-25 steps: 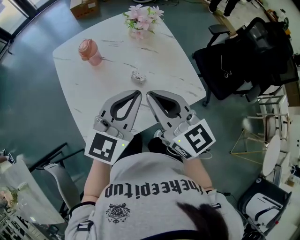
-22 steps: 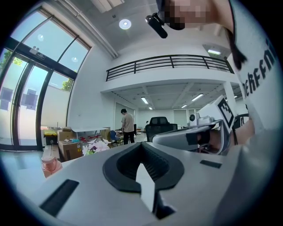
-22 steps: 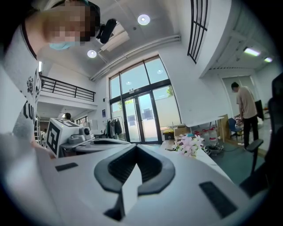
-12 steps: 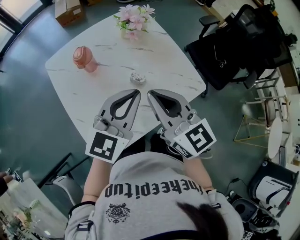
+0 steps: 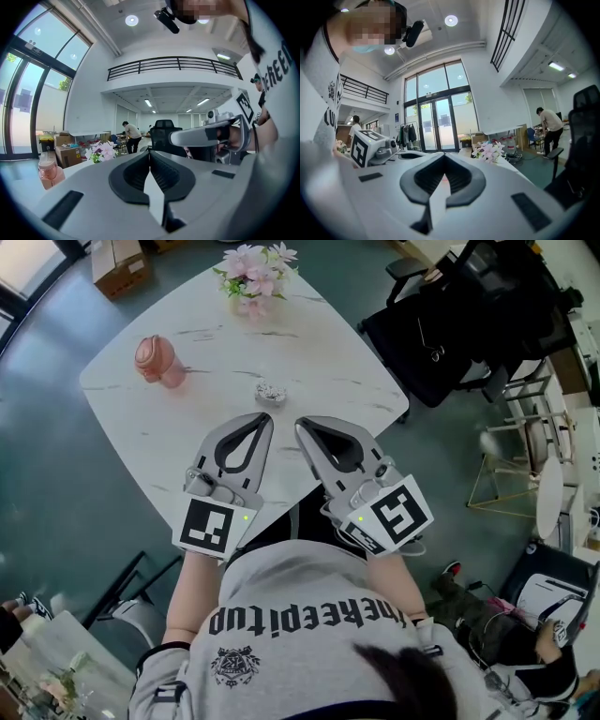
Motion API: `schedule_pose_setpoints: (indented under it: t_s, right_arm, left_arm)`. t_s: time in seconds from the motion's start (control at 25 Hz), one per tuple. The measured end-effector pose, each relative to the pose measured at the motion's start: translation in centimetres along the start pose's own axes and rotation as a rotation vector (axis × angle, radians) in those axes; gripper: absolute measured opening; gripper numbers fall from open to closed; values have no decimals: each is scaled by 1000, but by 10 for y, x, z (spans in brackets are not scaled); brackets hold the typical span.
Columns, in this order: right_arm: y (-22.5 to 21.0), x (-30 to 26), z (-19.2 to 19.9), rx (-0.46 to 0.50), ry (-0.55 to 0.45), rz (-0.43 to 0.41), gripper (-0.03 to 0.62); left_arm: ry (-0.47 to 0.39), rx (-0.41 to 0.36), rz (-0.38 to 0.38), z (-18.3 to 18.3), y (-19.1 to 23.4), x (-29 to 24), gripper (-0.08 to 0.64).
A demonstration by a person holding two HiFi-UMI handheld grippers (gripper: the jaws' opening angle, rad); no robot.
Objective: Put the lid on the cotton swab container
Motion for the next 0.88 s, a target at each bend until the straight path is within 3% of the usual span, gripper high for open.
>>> schedule_pose_setpoints:
  t_s: [0.48, 0.68, 0.88]
  right_arm:
    - [-35, -28, 18, -33, 47, -55, 11]
    - [-56, -38, 28, -52, 69, -74, 11]
    - [-74, -44, 35, -70, 94, -87, 11]
  left_arm:
    - [57, 31, -76, 34, 24, -19, 17]
    - [74, 11, -103, 50, 32, -33, 20]
    - [115, 32, -123, 69, 35, -42, 139]
Point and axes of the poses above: the fingertips, and each gripper's own axes: x backward along the fingers, y to its left, z out of its underside, the point moved 5 cm from there along x, backward along the fingers, and after that the axes turned 14 degrees about -y, right-handed, at the moved point
